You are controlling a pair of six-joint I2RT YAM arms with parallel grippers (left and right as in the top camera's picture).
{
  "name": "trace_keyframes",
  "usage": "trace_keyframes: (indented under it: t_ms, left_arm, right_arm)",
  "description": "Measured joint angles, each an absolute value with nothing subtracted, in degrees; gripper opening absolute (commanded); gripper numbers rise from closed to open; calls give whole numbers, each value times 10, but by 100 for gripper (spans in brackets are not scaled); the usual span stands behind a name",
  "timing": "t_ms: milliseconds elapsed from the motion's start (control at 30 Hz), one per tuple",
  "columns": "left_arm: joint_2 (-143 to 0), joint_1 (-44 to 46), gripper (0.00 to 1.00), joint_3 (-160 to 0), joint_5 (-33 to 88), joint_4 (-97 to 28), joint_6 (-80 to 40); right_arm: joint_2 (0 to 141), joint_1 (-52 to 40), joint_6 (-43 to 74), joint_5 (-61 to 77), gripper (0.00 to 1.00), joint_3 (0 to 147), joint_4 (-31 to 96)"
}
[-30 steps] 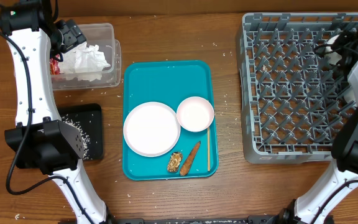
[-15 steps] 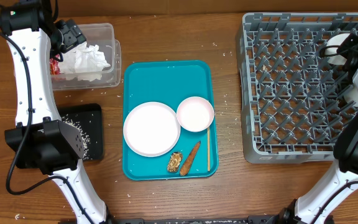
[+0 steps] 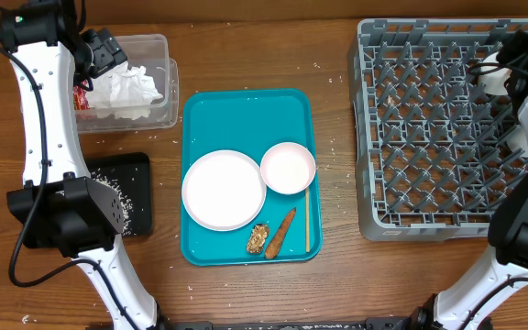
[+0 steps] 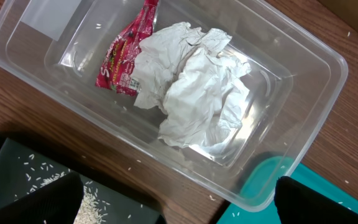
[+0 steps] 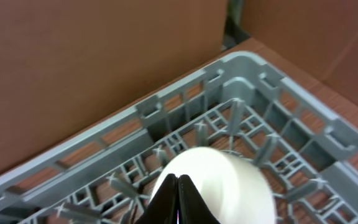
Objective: Sort waste into correct bins and load items into the dishwasher
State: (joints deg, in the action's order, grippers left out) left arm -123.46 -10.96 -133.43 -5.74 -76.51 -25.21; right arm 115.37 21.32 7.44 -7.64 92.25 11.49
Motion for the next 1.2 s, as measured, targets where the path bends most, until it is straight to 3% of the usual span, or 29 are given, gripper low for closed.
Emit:
trace_keyframes:
  t_ms: [833, 1200]
  left_arm:
    - [-1235, -110, 100, -1334, -57, -765, -252]
    - [-1235, -110, 100, -1334, -57, -765, -252]
  right_arm:
    - [1197, 222, 74, -80, 4, 922, 161]
    - [1197, 222, 64, -184, 4, 922, 170]
